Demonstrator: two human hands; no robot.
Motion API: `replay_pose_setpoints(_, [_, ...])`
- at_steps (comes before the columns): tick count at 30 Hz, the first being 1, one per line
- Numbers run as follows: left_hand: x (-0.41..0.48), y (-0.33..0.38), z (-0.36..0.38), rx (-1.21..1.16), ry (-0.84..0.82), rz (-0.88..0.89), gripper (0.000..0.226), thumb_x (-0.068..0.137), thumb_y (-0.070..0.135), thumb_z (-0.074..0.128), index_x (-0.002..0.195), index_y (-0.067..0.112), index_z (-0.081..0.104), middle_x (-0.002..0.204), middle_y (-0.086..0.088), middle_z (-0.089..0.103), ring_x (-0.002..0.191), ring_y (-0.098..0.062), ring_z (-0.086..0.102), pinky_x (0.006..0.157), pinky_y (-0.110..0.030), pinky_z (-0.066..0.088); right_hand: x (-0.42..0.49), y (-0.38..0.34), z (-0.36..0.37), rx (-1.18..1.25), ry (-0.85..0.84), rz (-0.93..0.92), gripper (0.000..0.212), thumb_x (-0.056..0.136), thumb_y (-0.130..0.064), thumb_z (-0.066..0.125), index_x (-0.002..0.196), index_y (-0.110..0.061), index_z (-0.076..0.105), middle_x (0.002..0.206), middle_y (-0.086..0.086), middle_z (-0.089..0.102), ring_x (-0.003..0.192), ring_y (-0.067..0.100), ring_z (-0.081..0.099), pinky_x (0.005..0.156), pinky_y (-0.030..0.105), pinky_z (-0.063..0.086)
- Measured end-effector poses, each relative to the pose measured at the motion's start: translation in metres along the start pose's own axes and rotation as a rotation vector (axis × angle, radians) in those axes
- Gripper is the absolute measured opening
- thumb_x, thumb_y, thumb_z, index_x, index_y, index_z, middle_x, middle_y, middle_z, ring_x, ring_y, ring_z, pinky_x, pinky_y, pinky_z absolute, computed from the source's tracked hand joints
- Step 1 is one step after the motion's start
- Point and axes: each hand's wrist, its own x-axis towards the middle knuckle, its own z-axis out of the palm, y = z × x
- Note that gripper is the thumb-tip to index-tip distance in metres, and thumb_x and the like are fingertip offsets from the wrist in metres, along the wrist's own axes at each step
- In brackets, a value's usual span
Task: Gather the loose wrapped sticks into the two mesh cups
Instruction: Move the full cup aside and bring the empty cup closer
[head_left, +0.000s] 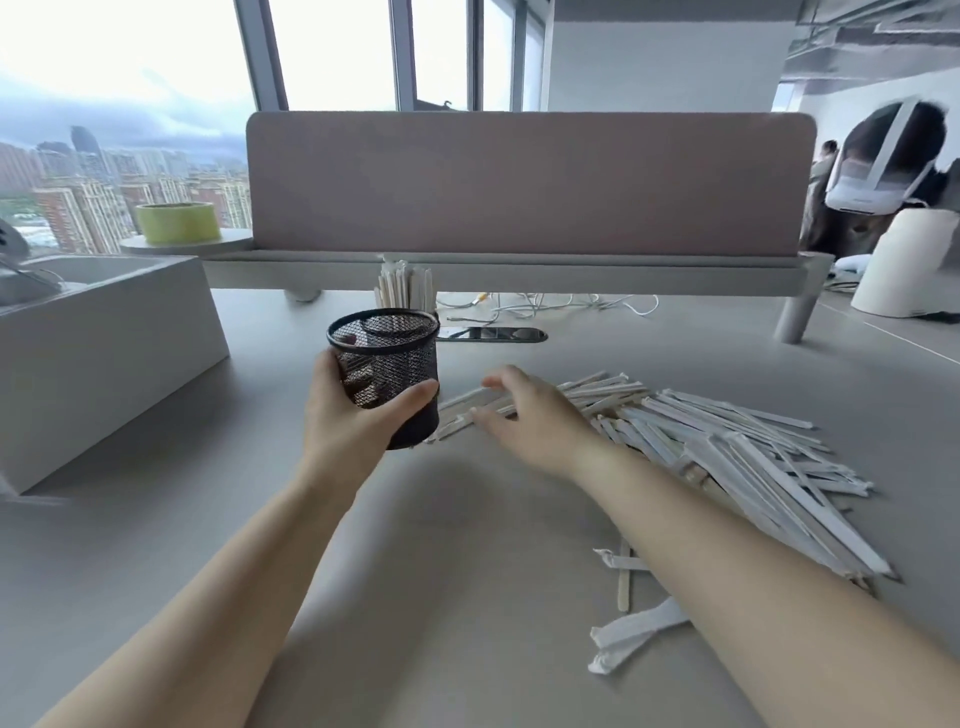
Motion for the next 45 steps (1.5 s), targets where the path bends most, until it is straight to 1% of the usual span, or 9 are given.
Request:
replay_pose_setpoints(2, [0.003, -0.005, -0.002, 0.002, -0.002, 0.001, 0.059, 0.062, 0.019, 0.089, 0.104, 0.035, 0.051, 0.107, 0.007, 0.068, 0.096, -0.007, 0.067, 0.088, -0.031, 0.055, 0.016, 0.003, 0.016, -0.192, -0.106, -0.018, 0.056, 0.093, -0.048, 0.049, 0.139, -0.017, 0.042, 0.148, 0.003, 0.043, 0.139, 0.024, 0.033, 0.11, 0.037, 0.03])
replay_pose_setpoints(7, [0.008, -0.013, -0.004, 0.04, 0.03, 0.024, 0.076, 0.048, 0.043, 0.084, 0.116, 0.032, 0.051, 0.111, 0.009, 0.068, 0.102, -0.008, 0.067, 0.094, -0.038, 0.054, 0.049, 0.0, 0.042, -0.371, -0.294, -0.007, 0.069, 0.092, -0.066, 0.023, 0.152, -0.033, 0.015, 0.162, -0.009, 0.007, 0.149, 0.02, -0.003, 0.116, 0.05, 0.0])
replay_pose_setpoints(13, [0.007, -0.015, -0.004, 0.067, 0.003, 0.014, 0.074, 0.047, 0.045, 0.083, 0.114, 0.034, 0.052, 0.11, 0.01, 0.069, 0.101, -0.009, 0.067, 0.093, -0.041, 0.054, 0.053, 0.002, 0.035, -0.378, -0.36, -0.048, 0.049, 0.09, -0.064, 0.017, 0.118, -0.043, 0.051, 0.137, -0.005, 0.052, 0.137, 0.024, 0.037, 0.109, 0.053, 0.016])
replay_pose_setpoints(19, [0.002, -0.013, 0.004, 0.033, -0.016, -0.047, 0.068, 0.058, 0.031, 0.088, 0.115, 0.031, 0.052, 0.109, 0.008, 0.068, 0.1, -0.008, 0.066, 0.092, -0.035, 0.054, 0.02, 0.013, 0.001, -0.375, -0.378, -0.028, 0.044, 0.096, -0.058, 0.027, 0.122, -0.032, 0.053, 0.133, -0.001, 0.054, 0.131, 0.02, 0.043, 0.113, 0.048, 0.014])
replay_pose_setpoints(23, [-0.005, -0.011, 0.02, 0.021, -0.082, -0.059, 0.068, 0.062, 0.023, 0.089, 0.118, 0.026, 0.051, 0.109, 0.006, 0.068, 0.1, -0.009, 0.066, 0.091, -0.032, 0.053, -0.01, 0.026, -0.021, -0.277, -0.364, -0.046, 0.035, 0.096, -0.051, 0.04, 0.115, -0.027, 0.057, 0.118, -0.002, 0.057, 0.109, 0.02, 0.054, 0.092, 0.035, 0.039])
replay_pose_setpoints(27, [-0.008, -0.013, 0.034, 0.05, -0.133, -0.034, 0.072, 0.055, 0.033, 0.086, 0.117, 0.028, 0.049, 0.111, 0.006, 0.067, 0.101, -0.008, 0.064, 0.087, -0.027, 0.05, -0.034, 0.04, -0.035, -0.228, -0.31, -0.086, 0.026, 0.096, -0.043, 0.047, 0.105, -0.023, 0.06, 0.092, -0.011, 0.053, 0.09, 0.013, 0.049, 0.078, 0.03, 0.038])
replay_pose_setpoints(33, [-0.005, -0.024, 0.046, 0.124, -0.148, -0.063, 0.08, 0.047, 0.048, 0.085, 0.116, 0.03, 0.047, 0.109, 0.012, 0.064, 0.104, -0.009, 0.062, 0.094, -0.031, 0.049, -0.048, 0.054, -0.048, -0.011, -0.204, -0.055, 0.022, 0.09, -0.043, 0.056, 0.105, -0.028, 0.064, 0.129, -0.011, 0.058, 0.116, 0.011, 0.052, 0.1, 0.034, 0.041])
replay_pose_setpoints(39, [-0.003, -0.029, 0.052, 0.194, -0.16, -0.014, 0.08, 0.056, 0.04, 0.088, 0.12, 0.026, 0.044, 0.11, 0.011, 0.06, 0.109, -0.013, 0.059, 0.099, -0.033, 0.045, -0.058, 0.078, -0.079, 0.131, 0.0, 0.104, 0.022, 0.09, -0.039, 0.06, 0.108, -0.026, 0.063, 0.117, -0.011, 0.06, 0.112, 0.009, 0.054, 0.093, 0.026, 0.04])
replay_pose_setpoints(45, [-0.013, -0.018, 0.053, 0.345, -0.019, 0.113, 0.111, 0.05, 0.067, 0.08, 0.14, 0.021, 0.035, 0.142, -0.004, 0.043, 0.135, -0.02, 0.037, 0.117, -0.04, 0.028, -0.066, 0.102, -0.092, 0.067, 0.075, 0.227, 0.037, 0.09, -0.037, 0.062, 0.121, -0.018, 0.058, 0.129, -0.003, 0.058, 0.124, 0.013, 0.049, 0.096, 0.024, 0.034])
